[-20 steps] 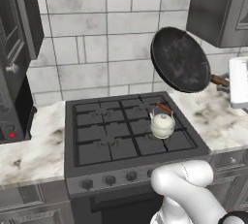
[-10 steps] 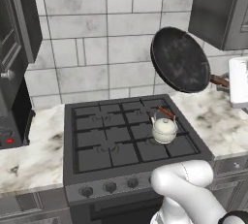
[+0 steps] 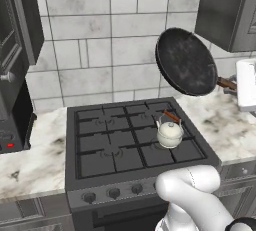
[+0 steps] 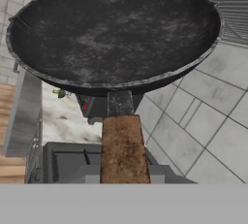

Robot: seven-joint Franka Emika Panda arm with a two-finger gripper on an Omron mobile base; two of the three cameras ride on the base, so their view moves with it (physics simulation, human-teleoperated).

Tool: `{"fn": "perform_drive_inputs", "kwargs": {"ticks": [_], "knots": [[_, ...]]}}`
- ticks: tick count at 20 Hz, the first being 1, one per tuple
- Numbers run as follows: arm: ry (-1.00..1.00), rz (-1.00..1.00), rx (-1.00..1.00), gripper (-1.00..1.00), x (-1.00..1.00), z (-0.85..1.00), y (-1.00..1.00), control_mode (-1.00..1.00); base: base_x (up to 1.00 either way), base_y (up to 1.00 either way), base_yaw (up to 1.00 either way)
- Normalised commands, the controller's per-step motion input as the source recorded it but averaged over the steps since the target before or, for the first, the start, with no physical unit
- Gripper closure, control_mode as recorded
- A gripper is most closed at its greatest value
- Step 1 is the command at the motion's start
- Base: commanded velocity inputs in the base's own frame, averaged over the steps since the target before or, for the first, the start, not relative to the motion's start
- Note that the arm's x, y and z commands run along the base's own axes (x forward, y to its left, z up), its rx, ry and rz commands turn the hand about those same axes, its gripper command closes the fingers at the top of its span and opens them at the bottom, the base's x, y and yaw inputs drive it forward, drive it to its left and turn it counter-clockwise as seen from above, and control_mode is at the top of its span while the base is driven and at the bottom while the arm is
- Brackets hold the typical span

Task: Pick the pan from the cabinet and place it on the stove. Then turn on the stove burner for the pan.

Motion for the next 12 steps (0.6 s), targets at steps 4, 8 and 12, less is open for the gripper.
{"fn": "perform_drive_inputs", "kwargs": {"ticks": [4,8,12], "knots": [[0.0,0.0,0.0,1.0,0.0,0.0,0.0,1.0,0.0,0.0,0.0],[0.0,0.0,-0.02,1.0,0.0,-0.03,0.18,-1.0,0.0,0.0,0.0],[0.03,0.0,-0.13,1.0,0.03,-0.19,0.68,-1.0,0.0,0.0,0.0]]}}
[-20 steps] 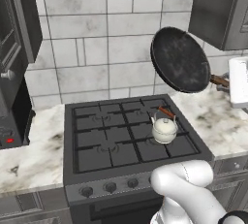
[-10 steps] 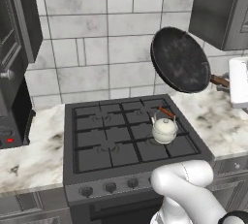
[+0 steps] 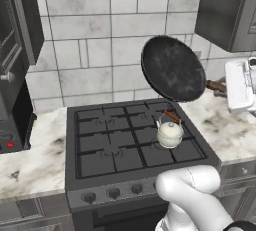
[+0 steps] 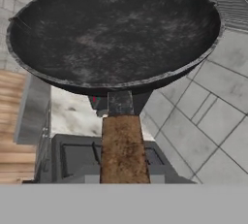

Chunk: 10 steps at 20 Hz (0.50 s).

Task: Pick the pan from the cabinet and place it on the stove. Then turn on the stove burner for the pan.

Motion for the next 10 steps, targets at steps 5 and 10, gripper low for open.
{"fn": "perform_drive_inputs", "kwargs": {"ticks": [5,10], "knots": [[0.1,-0.03,-0.18,1.0,0.06,-0.32,0.86,-1.0,0.0,0.0,0.0],[0.16,-0.05,-0.12,1.0,0.11,-0.37,0.81,-1.0,0.0,0.0,0.0]]}}
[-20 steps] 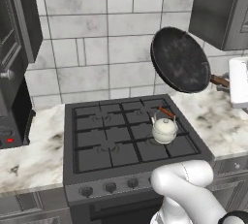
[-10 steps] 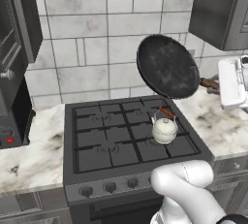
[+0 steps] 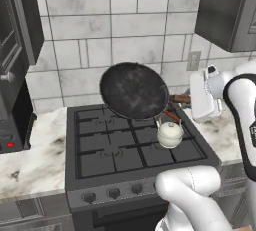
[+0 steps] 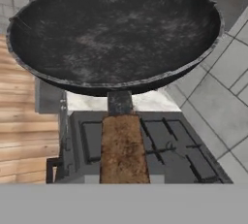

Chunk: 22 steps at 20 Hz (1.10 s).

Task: Pick the pan from the cabinet and place it on the stove. Then turn on the stove burner for the pan.

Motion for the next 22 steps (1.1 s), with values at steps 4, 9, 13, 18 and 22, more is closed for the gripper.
{"fn": "perform_drive_inputs", "kwargs": {"ticks": [4,9,13,18,22], "knots": [[0.17,-0.08,-0.03,1.0,0.02,-0.42,0.56,-1.0,0.0,0.0,0.0],[0.16,-0.1,0.0,1.0,0.0,-0.47,0.47,-1.0,0.0,0.0,0.0],[0.14,-0.09,0.0,1.0,0.11,-0.42,0.3,-1.0,0.0,0.0,0.0],[0.11,-0.03,0.0,1.0,0.35,-0.43,0.16,-1.0,0.0,0.0,0.0],[0.12,-0.01,0.0,1.0,0.31,-0.43,0.15,-1.0,0.0,0.0,0.0]]}}
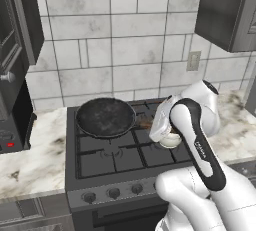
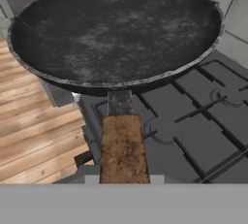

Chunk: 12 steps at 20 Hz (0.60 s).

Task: Pick the pan from the cabinet and place it on the stove. Then turn on the stove burner for the pan.

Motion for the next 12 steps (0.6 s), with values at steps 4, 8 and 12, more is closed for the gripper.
{"fn": "perform_drive_inputs", "kwargs": {"ticks": [4,8,12], "knots": [[0.11,0.0,0.0,1.0,0.32,-0.47,0.04,-1.0,0.0,0.0,0.0],[0.08,0.0,0.0,1.0,0.2,-0.43,0.0,-1.0,0.0,0.0,0.0],[0.08,0.0,0.0,1.0,0.04,-0.34,0.0,-1.0,0.0,0.0,0.0]]}}
